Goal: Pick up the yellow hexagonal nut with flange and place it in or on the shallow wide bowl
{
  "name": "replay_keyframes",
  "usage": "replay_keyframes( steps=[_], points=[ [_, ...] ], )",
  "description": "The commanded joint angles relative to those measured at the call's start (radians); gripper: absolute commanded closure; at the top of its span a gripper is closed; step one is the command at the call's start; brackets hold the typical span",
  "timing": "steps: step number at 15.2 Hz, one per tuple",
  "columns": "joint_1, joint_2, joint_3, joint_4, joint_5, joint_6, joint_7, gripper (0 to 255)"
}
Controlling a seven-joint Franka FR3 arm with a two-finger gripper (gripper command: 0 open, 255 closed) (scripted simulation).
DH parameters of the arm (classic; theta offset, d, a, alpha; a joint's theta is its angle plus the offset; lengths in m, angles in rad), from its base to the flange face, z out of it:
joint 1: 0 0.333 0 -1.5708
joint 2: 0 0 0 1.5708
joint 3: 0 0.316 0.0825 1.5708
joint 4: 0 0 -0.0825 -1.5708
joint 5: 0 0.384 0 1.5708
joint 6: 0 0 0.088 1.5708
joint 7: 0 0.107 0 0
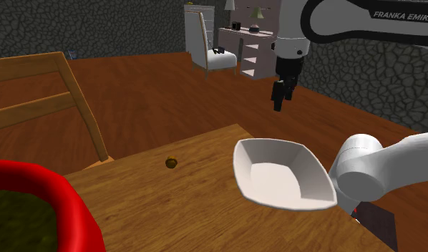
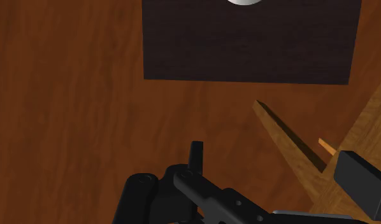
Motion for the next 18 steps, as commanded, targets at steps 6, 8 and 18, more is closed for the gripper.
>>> replay_keyframes(
  steps=[6, 8, 18],
  points=[
    [0.020, 0.072, 0.121, 0.041, 0.086, 0.029, 0.153, 0],
    [0.025, 0.110, 0.168, 0.066, 0.114, 0.042, 0.214, 0],
    [0.023, 0.371, 0.400, 0.268, 0.183, 0.108, 0.523, 0]
  ],
)
